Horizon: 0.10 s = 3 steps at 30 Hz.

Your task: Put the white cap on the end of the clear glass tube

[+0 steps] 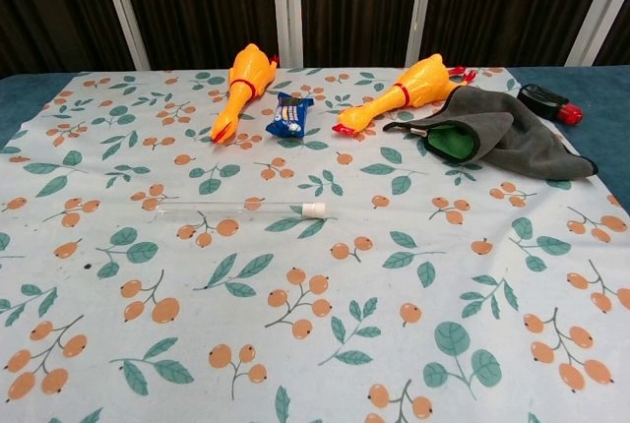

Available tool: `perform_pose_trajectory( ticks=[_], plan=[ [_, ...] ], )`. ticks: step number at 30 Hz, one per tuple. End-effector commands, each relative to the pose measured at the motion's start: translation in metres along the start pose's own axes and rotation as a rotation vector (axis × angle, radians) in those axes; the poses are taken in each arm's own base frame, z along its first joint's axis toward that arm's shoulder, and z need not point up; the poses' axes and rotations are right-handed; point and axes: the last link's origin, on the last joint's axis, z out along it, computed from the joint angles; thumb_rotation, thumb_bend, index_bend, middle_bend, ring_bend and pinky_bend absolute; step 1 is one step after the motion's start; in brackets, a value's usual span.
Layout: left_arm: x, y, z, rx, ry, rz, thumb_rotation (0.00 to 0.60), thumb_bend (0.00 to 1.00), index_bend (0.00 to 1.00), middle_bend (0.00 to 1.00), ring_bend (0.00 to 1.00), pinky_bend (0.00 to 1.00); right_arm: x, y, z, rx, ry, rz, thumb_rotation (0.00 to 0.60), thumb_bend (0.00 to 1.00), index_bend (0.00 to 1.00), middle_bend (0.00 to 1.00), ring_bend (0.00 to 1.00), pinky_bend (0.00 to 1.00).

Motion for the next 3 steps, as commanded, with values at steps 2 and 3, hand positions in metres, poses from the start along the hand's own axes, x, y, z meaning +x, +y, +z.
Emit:
perform_pose_trajectory(
  ticks=[2, 3],
  plan=[
    [0.0073, -0.0259, -0.0335, 0.008, 0.028, 0.064, 0.6, 0.2, 0.07, 0.06, 0.0, 0.0, 0.0037, 0.0245, -0.0322, -0.004, 0.03, -0.01, 0.6, 0.27, 0.0, 0.0, 0.0, 0.0],
    [0.0092, -0.0291, -0.0369, 0.011, 0.036, 0.064, 0.6, 0.2, 0.07, 0.06, 0.0, 0.0, 0.0054, 0.0263, -0.0353, -0.004, 0.044, -0.006, 0.6, 0.27, 0.0, 0.0, 0.0, 0.0]
  ],
)
